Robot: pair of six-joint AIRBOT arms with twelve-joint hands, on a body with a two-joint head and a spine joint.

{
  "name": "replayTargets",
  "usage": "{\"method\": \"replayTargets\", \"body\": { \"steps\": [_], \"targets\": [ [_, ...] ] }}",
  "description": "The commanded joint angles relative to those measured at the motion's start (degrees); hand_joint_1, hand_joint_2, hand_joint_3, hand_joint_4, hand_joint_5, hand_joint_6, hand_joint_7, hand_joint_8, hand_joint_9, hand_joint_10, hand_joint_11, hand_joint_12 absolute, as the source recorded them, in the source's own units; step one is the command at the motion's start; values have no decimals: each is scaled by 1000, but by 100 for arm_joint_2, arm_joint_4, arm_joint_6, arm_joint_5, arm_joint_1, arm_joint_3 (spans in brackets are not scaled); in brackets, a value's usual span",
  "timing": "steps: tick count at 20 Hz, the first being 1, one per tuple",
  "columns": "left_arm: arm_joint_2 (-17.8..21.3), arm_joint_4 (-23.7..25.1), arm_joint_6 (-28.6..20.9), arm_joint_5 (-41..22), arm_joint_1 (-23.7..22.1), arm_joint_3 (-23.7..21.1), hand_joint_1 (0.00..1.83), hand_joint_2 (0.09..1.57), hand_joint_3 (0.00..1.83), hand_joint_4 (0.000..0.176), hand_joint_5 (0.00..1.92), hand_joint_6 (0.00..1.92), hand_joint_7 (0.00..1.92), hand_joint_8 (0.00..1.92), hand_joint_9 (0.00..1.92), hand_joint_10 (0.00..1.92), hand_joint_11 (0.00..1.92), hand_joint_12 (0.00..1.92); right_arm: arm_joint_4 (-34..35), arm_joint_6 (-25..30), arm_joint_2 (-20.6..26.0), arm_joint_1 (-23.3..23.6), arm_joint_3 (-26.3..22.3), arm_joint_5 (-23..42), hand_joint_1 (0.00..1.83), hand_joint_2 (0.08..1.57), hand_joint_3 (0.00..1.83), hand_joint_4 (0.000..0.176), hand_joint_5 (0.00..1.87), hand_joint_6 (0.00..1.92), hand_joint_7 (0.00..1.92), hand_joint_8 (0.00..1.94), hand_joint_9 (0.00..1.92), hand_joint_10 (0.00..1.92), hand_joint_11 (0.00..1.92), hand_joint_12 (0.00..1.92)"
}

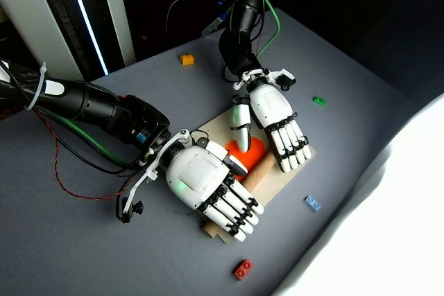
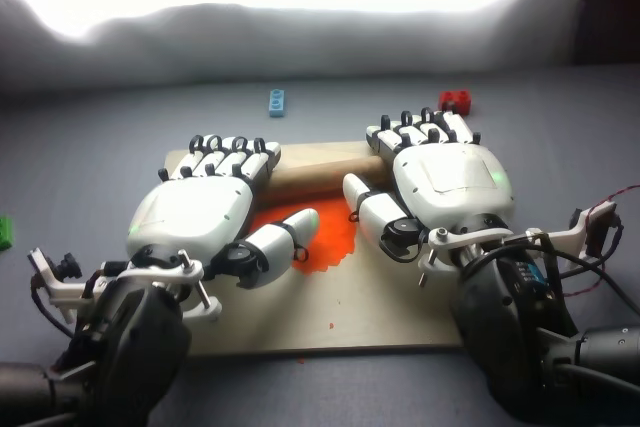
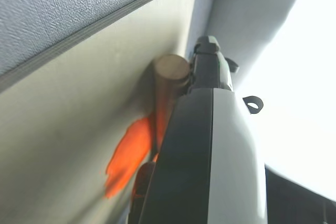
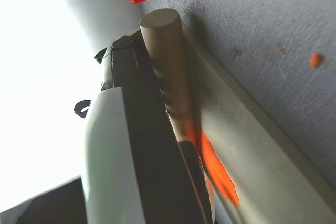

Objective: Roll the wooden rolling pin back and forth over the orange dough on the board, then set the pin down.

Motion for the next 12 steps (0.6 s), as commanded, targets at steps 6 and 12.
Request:
{"method": "replayTargets", "body": {
  "steps": [6,12],
  "targets": [
    [25,239,-39,-395,103,-113,0,1413,2,0,324,17,345,15,235,18,0,430,-138,-74,32,-40,-73,554,0,1449,3,0,458,77,484,25,435,78,0,1162],
    [70,348,-100,-561,228,-242,0,1409,0,0,334,11,341,5,224,7,0,401,-138,-122,35,-43,-130,783,0,1441,0,0,449,72,478,11,434,72,0,1141]
  ]
}}
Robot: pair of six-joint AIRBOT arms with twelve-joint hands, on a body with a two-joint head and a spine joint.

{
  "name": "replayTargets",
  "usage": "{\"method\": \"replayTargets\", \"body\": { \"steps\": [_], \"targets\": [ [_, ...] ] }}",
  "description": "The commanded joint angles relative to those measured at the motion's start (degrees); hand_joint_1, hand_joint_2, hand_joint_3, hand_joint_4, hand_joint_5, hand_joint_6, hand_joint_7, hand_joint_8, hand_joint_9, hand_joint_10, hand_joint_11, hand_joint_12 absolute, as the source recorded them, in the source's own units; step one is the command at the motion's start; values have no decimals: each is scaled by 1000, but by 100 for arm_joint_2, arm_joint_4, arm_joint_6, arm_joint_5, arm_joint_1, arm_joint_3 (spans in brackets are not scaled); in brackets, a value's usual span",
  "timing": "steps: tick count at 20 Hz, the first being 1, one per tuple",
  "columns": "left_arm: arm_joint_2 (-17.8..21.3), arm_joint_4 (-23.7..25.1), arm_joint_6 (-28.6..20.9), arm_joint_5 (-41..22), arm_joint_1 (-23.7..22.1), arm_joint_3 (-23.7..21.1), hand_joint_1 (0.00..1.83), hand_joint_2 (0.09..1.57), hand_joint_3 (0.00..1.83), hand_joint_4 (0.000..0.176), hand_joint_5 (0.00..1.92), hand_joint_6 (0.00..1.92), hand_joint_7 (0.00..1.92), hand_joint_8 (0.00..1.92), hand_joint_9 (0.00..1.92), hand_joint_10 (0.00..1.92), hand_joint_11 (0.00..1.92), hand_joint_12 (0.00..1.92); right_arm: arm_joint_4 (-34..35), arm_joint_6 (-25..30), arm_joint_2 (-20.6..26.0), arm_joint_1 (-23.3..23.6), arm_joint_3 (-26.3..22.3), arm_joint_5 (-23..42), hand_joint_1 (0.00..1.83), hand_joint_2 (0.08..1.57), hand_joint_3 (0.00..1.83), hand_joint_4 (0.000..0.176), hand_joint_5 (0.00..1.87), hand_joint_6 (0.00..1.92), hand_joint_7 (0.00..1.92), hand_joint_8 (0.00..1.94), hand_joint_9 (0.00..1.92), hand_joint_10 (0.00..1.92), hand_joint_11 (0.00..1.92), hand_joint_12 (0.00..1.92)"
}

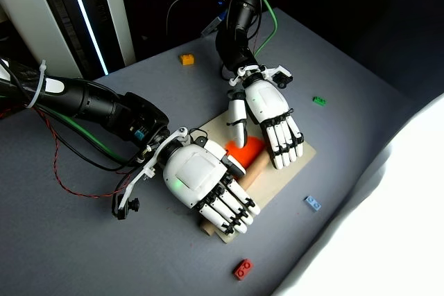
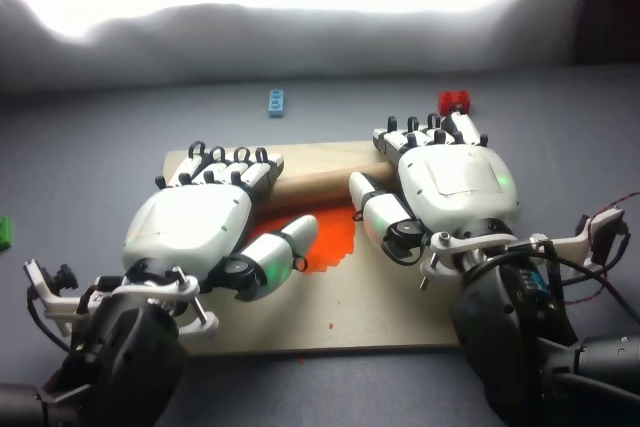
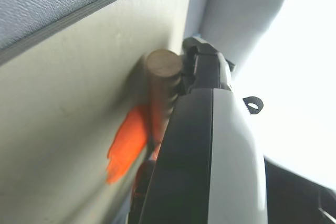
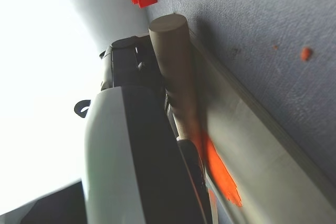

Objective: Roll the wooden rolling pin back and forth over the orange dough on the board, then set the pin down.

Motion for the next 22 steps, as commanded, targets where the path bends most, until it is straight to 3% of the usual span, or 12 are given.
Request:
{"method": "replayTargets", "body": {
  "steps": [1,22],
  "targets": [
    [33,176,-5,-209,57,-47,0,1409,0,0,329,7,350,6,236,9,0,417,-225,-24,37,-27,-3,461,0,1438,0,0,452,73,490,15,439,73,0,1140],
    [159,176,-35,-208,113,-187,0,1411,0,0,330,1,356,5,249,6,0,446,-127,-97,199,-158,-460,575,0,1431,0,0,456,67,460,2,430,61,0,1147]
  ]
}}
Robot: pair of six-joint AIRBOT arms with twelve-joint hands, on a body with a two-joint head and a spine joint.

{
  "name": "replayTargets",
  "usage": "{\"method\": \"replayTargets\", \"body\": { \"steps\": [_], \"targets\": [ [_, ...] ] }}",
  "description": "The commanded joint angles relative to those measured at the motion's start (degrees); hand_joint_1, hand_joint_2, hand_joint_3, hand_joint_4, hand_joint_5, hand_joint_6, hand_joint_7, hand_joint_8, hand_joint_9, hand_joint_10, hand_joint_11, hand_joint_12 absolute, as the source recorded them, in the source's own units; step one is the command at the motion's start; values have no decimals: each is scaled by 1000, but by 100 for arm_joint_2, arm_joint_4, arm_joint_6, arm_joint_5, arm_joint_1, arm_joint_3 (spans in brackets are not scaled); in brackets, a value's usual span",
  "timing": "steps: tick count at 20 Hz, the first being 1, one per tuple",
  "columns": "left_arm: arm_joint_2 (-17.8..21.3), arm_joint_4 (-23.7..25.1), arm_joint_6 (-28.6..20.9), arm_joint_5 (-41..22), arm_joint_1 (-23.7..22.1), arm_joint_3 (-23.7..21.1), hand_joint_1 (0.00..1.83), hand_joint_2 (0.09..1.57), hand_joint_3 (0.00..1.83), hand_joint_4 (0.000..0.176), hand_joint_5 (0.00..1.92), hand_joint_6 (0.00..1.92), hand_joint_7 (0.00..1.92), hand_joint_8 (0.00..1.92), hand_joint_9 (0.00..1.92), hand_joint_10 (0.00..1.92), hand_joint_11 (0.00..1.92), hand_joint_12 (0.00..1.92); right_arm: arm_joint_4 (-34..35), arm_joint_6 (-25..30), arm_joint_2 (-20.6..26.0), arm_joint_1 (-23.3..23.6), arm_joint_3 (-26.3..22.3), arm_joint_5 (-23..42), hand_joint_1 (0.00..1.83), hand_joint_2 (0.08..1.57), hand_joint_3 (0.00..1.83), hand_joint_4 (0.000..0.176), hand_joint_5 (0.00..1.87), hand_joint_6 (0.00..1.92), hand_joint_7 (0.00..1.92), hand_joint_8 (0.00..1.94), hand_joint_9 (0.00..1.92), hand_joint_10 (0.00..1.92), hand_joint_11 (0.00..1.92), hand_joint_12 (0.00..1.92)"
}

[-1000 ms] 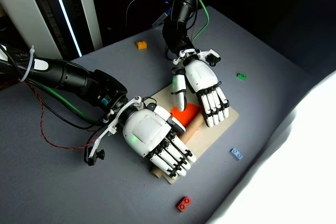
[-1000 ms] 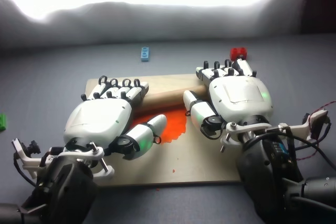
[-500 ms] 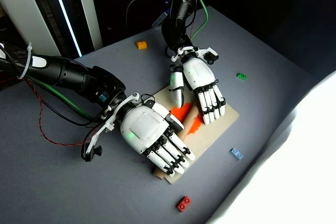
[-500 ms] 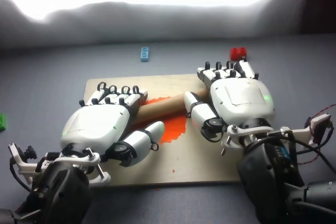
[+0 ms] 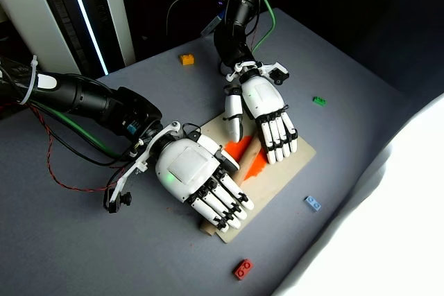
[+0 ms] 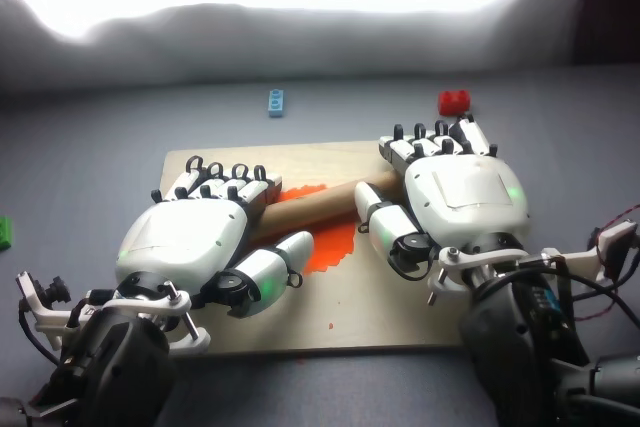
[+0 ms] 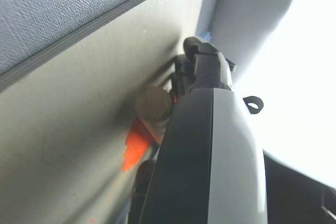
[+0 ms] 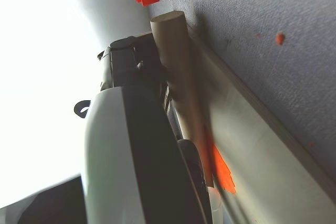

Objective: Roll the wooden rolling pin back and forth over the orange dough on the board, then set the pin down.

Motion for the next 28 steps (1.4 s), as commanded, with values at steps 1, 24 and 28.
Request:
{"method": "replayTargets", "body": {
  "steps": [1,24,28],
  "targets": [
    [29,157,-17,-274,4,-5,0,1411,0,0,330,1,357,5,249,6,0,446,-161,12,34,-69,-42,286,0,1431,0,0,456,67,460,2,430,61,0,1147],
    [298,358,-352,-393,98,-297,0,1411,0,0,331,1,358,2,250,4,0,448,-154,-143,313,-119,-700,428,0,1430,0,0,457,65,461,2,431,59,0,1148],
    [347,527,-476,-504,147,-371,0,1411,0,0,331,1,358,2,250,4,0,448,-154,-161,357,-120,-804,463,0,1430,0,0,457,65,461,1,431,58,0,1148]
  ]
}}
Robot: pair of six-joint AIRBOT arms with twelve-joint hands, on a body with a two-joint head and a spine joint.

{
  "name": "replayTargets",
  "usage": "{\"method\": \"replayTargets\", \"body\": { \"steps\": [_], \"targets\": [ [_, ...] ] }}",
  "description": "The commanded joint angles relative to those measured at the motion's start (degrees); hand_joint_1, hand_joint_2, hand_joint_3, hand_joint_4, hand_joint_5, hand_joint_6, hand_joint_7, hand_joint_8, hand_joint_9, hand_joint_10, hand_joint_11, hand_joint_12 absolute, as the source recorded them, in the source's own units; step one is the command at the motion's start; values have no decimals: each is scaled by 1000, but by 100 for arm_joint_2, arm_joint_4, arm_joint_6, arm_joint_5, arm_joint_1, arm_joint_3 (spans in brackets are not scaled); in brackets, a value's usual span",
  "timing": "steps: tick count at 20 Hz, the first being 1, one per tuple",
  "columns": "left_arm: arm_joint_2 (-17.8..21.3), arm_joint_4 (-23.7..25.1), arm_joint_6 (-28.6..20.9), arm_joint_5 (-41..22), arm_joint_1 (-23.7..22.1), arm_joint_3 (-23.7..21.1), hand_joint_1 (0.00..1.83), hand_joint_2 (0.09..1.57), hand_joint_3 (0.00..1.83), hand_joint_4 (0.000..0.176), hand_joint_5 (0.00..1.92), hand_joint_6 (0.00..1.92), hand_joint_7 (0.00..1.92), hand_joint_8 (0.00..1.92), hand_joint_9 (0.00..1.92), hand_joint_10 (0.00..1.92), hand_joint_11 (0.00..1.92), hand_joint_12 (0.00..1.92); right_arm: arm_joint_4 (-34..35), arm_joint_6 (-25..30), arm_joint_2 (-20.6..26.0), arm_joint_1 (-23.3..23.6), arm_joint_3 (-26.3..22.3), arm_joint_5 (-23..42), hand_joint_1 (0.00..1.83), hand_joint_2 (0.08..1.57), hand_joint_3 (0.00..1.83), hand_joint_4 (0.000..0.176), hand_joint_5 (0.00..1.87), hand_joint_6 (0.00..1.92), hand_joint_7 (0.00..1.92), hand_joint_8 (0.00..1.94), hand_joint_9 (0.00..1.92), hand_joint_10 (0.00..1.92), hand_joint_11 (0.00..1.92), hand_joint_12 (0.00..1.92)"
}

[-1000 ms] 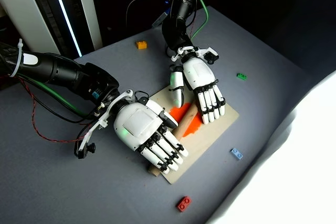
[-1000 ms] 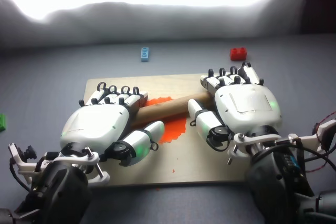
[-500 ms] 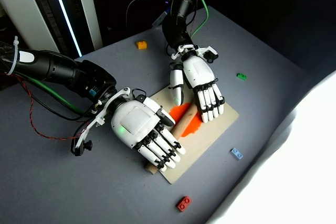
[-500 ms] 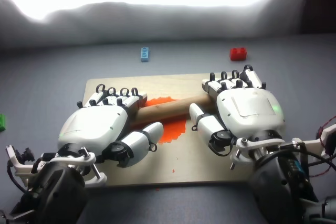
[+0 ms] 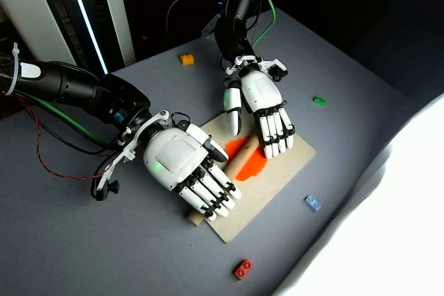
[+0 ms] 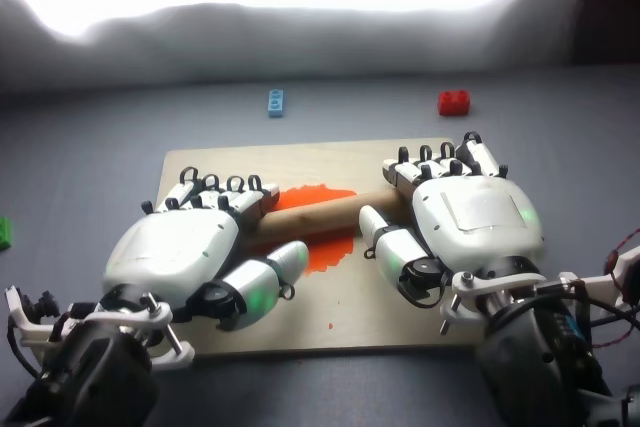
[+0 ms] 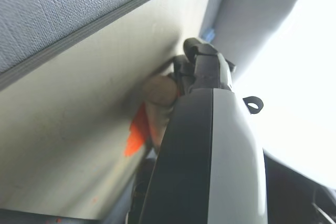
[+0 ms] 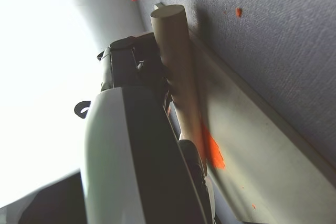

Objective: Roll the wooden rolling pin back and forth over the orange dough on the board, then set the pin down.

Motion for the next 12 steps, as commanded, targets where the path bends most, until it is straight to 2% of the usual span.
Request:
{"method": "replayTargets", "body": {
  "steps": [1,12],
  "targets": [
    [58,317,-32,-513,2,-26,0,1411,0,0,331,1,358,2,250,4,0,448,-265,5,18,-20,-40,326,0,1430,0,0,457,64,461,1,431,58,0,1148],
    [265,422,-107,-549,143,-309,0,1411,0,0,331,0,358,1,251,3,0,448,-265,-68,87,-28,-226,445,0,1430,0,0,457,63,461,1,431,57,0,1148]
  ]
}}
